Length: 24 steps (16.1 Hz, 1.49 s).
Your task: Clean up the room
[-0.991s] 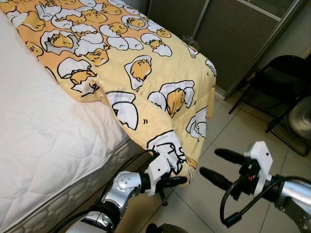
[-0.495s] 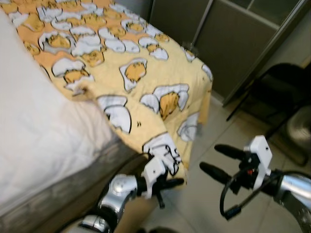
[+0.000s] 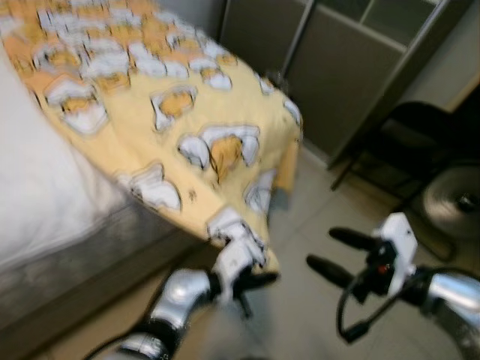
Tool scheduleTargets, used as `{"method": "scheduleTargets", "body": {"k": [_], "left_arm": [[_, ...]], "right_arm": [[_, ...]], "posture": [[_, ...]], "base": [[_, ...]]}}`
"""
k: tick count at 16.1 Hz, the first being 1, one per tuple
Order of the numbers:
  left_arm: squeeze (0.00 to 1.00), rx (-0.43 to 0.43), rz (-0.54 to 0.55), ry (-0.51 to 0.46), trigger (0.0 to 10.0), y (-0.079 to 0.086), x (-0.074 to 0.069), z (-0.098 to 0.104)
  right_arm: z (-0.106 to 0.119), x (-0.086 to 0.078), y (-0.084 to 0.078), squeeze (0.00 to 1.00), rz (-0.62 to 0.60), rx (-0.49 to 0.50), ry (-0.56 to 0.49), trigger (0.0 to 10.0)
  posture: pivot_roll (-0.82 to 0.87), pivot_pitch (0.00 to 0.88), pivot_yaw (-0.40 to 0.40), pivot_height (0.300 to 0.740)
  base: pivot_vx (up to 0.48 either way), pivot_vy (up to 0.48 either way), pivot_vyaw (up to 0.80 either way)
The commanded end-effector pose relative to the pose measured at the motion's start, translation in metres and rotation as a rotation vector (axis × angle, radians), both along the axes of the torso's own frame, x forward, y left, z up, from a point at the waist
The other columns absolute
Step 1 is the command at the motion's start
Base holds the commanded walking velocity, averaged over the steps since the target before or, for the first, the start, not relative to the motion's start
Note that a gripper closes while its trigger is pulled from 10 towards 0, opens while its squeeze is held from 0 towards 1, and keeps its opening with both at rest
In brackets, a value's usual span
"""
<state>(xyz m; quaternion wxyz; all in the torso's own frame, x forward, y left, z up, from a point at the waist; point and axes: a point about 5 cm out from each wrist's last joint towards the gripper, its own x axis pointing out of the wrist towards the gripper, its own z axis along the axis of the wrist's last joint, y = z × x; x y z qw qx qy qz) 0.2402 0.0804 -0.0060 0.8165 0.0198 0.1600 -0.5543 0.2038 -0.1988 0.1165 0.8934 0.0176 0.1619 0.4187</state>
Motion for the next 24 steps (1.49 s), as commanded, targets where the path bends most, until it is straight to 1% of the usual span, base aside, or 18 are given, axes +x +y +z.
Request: {"method": "scheduleTargets", "body": {"k": [1, 2, 3, 4, 5, 6, 8, 9, 10, 11, 14, 15, 17, 18, 20, 21, 22, 24], "left_arm": [[0.0, 0.013, -0.06, -0.019, 0.0, -0.016, 0.0, 0.003], [0.0, 0.015, -0.06, -0.019, 0.0, -0.016, 0.0, 0.003], [0.0, 0.101, 0.002, -0.028, 2.4, -0.014, 0.004, -0.001], [0.0, 0.118, 0.026, -0.014, 10.0, -0.013, 0.006, -0.003], [0.64, 0.122, 0.04, -0.018, 10.0, -0.011, 0.008, -0.002], [1.0, 0.153, 0.032, -0.031, 10.0, -0.01, 0.009, -0.002], [1.0, 0.219, 0.043, -0.053, 10.0, -0.007, 0.012, -0.004], [1.0, 0.281, 0.079, -0.083, 10.0, -0.004, 0.016, -0.005], [1.0, 0.304, 0.129, -0.091, 10.0, -0.002, 0.021, -0.004], [1.0, 0.302, 0.162, -0.087, 10.0, -0.002, 0.023, -0.003], [1.0, 0.252, 0.207, -0.046, 10.0, -0.005, 0.02, -0.005], [1.0, 0.248, 0.229, -0.05, 10.0, -0.002, 0.02, -0.005], [1.0, 0.24, 0.311, -0.085, 10.0, 0.015, 0.023, -0.002], [1.0, 0.227, 0.327, -0.098, 10.0, 0.02, 0.022, -0.001], [1.0, 0.174, 0.401, -0.155, 10.0, 0.038, 0.016, 0.008], [1.0, 0.153, 0.429, -0.166, 10.0, 0.041, 0.013, 0.012], [1.0, 0.125, 0.462, -0.184, 10.0, 0.044, 0.005, 0.021], [1.0, 0.107, 0.501, -0.201, 10.0, 0.045, 0.001, 0.03]], "right_arm": [[0.005, 0.001, -0.009, 0.0, -0.021, -0.026, -0.014, 10.0], [0.005, 0.001, -0.009, 0.0, -0.021, -0.026, -0.013, 10.0], [0.004, -0.001, -0.008, 0.0, -0.019, -0.03, -0.009, 10.0], [0.003, -0.001, -0.007, 0.0, -0.02, -0.03, -0.008, 10.0], [0.002, -0.001, -0.007, 0.0, -0.022, -0.031, -0.007, 10.0], [0.002, -0.001, -0.007, 0.0, -0.024, -0.034, -0.007, 10.0], [0.002, -0.001, -0.007, 0.0, -0.034, -0.035, -0.013, 10.0], [0.002, -0.001, -0.007, 0.0, -0.035, -0.036, -0.014, 10.0], [0.001, -0.001, -0.007, 0.0, -0.037, -0.036, -0.014, 10.0], [0.001, -0.001, -0.007, 0.0, -0.038, -0.036, -0.013, 10.0], [-0.001, -0.001, -0.005, 0.0, -0.039, -0.038, -0.013, 10.0], [-0.001, 0.0, -0.005, 0.0, -0.045, -0.039, -0.019, 10.0], [0.001, 0.003, -0.005, 0.0, -0.069, -0.039, -0.043, 10.0], [0.001, 0.004, -0.005, 0.0, -0.073, -0.034, -0.046, 10.0], [0.0, 0.004, -0.004, 0.0, -0.083, -0.023, -0.05, 10.0], [-0.001, 0.003, -0.003, 0.0, -0.085, -0.017, -0.047, 10.0], [-0.004, 0.002, -0.001, 0.0, -0.085, -0.01, -0.042, 10.0], [-0.007, 0.001, 0.0, 0.0, -0.088, -0.006, -0.036, 10.0]], "posture": [[-0.11, 0.035, -0.22, 0.74], [-0.11, 0.035, -0.22, 0.74], [-0.11, 0.036, -0.219, 0.74], [-0.11, 0.036, -0.218, 0.74], [-0.11, 0.036, -0.217, 0.74], [-0.12, 0.035, -0.215, 0.74], [-0.12, 0.035, -0.213, 0.74], [-0.12, 0.035, -0.213, 0.74], [-0.11, 0.034, -0.213, 0.74], [-0.11, 0.034, -0.213, 0.74], [-0.11, 0.032, -0.212, 0.74], [-0.11, 0.031, -0.207, 0.74], [-0.11, 0.026, -0.195, 0.74], [-0.11, 0.024, -0.192, 0.74], [-0.09, 0.018, -0.185, 0.74], [-0.07, 0.017, -0.185, 0.74], [-0.06, 0.013, -0.184, 0.74], [-0.04, 0.007, -0.184, 0.74]], "base": [[0.0, -0.401, 0.0], [0.0, -0.401, 0.0], [0.0, 0.0, 0.0], [0.0, 0.0, 0.0], [0.0, 0.0, 0.0], [0.0, 0.0, 0.0], [0.0, 0.0, 0.0], [0.0, 0.0, 0.0], [0.0, 0.0, 0.0], [0.0, 0.0, 0.0], [0.0, 0.0, 0.0], [0.0, 0.0, 0.0], [0.0, 0.0, 0.0], [0.0, 0.0, 0.0], [0.0, 0.0, 0.0], [0.0, 0.0, 0.0], [0.0, 0.0, 0.0], [0.0, 0.0, 0.0]]}}
